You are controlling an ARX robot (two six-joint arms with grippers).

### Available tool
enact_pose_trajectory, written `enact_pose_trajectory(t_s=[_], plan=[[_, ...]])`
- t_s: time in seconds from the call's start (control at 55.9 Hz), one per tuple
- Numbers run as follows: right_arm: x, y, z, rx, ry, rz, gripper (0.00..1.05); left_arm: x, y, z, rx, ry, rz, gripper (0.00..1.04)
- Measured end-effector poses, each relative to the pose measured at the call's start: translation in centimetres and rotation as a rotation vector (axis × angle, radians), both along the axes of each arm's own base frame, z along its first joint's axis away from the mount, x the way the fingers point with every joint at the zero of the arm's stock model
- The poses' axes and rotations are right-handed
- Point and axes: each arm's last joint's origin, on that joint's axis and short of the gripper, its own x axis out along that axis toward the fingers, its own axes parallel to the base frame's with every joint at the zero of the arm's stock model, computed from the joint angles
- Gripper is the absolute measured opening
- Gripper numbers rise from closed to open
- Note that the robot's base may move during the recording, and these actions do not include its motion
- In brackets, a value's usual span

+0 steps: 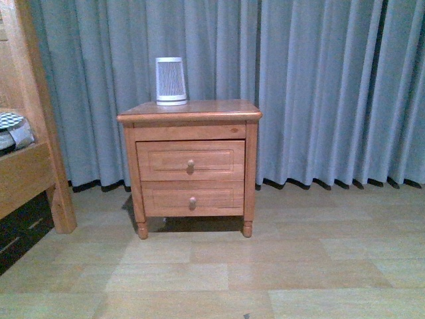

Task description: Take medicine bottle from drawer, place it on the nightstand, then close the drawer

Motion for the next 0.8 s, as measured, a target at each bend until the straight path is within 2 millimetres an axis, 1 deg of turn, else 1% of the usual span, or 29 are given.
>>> enact_pose_trajectory(t_s=[0.804], plan=[[0.0, 0.0, 0.0, 0.0, 0.0, 0.0, 0.98, 0.0, 0.0, 0.0, 0.0, 0.0, 0.0, 0.98]])
